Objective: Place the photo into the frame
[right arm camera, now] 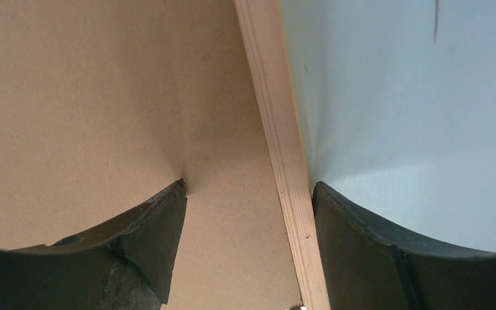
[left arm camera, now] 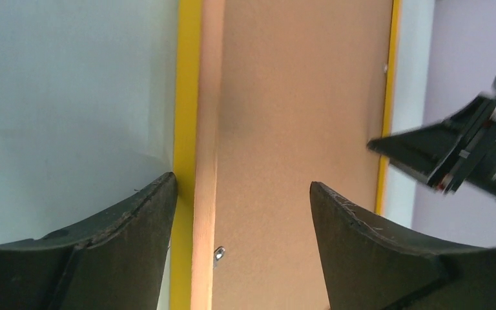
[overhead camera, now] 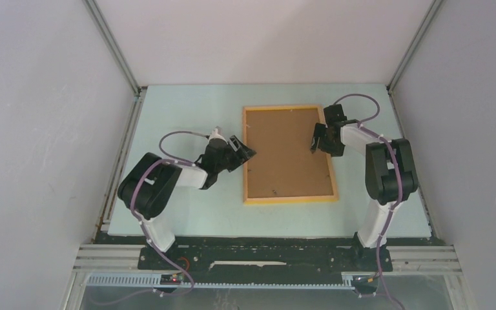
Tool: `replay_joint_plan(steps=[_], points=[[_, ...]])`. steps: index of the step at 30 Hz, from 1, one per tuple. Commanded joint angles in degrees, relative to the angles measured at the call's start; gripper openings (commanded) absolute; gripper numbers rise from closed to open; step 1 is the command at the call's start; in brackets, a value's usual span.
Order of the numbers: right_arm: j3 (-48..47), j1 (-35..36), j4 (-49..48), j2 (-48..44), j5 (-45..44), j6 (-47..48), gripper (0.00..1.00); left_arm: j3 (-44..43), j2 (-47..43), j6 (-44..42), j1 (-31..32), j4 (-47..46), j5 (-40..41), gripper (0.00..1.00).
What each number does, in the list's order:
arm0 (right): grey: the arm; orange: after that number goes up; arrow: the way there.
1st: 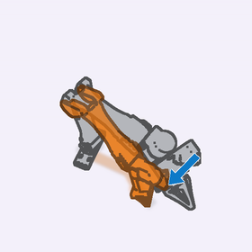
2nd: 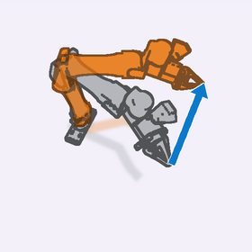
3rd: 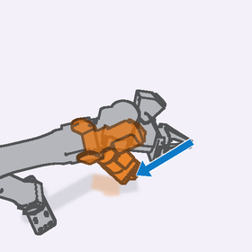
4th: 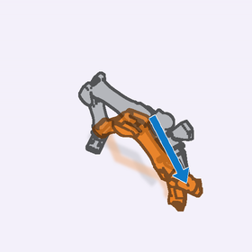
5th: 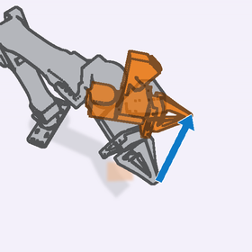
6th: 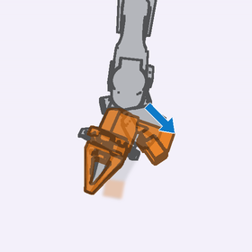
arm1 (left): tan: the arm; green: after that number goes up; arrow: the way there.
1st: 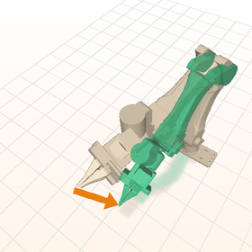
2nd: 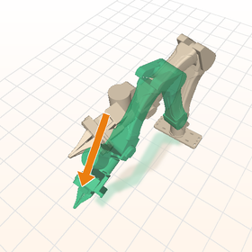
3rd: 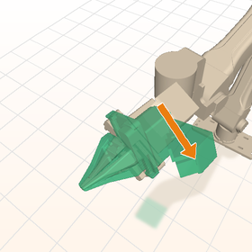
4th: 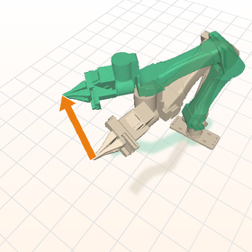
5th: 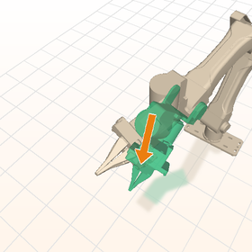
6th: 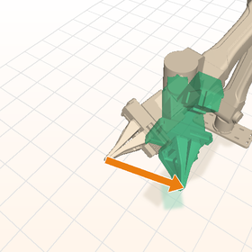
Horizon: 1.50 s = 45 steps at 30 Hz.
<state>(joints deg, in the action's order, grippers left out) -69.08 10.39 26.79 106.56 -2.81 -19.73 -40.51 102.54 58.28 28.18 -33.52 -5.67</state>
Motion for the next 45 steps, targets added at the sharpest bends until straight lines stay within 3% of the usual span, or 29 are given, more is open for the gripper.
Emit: replay_joint_plan(steps=[1,4,7,15,17,20,25,30,35,40,45], points=[[-5.6,2.6,-11.4,3.5,18.0,1.2,0.78,4.3,-5.0,-0.3,10.4,5.3,-2.9,0.77],[-10.6,2.7,-10.5,7.0,23.1,1.9,0.79,4.4,-7.1,-0.6,16.2,8.3,-0.8,0.77],[-18.8,3.1,-3.6,10.4,24.8,4.7,0.79,1.7,-10.1,-3.4,21.4,15.5,3.0,0.80],[-25.7,1.9,13.1,0.2,9.8,4.7,0.84,0.7,-21.8,-13.0,22.7,32.7,14.7,0.92],[-22.6,1.9,14.9,-4.0,7.9,3.3,0.84,0.1,-25.5,-14.8,22.6,36.4,16.4,0.94],[-9.1,2.0,9.4,-13.3,11.5,0.1,0.84,-1.6,-30.8,-16.6,20.7,40.0,18.8,0.98],[10.0,2.5,4.1,-29.3,15.5,-3.6,0.84,-6.1,-34.7,-18.3,11.1,39.7,18.4,1.00],[22.2,0.1,6.3,-44.8,10.1,-6.2,0.84,-11.3,-28.9,-18.2,-0.2,32.9,15.0,1.00],[33.5,-9.1,4.8,-52.4,14.6,-8.2,0.84,-19.4,-15.0,-18.4,-7.3,30.6,9.8,1.00],[34.7,-12.5,2.3,-48.5,18.4,-12.3,0.83,-28.2,-2.2,-21.4,-8.7,34.8,6.7,0.98],[34.7,-13.2,-1.8,-39.8,19.5,-11.0,0.82,-30.0,3.4,-22.0,-8.2,34.8,5.0,0.95]])
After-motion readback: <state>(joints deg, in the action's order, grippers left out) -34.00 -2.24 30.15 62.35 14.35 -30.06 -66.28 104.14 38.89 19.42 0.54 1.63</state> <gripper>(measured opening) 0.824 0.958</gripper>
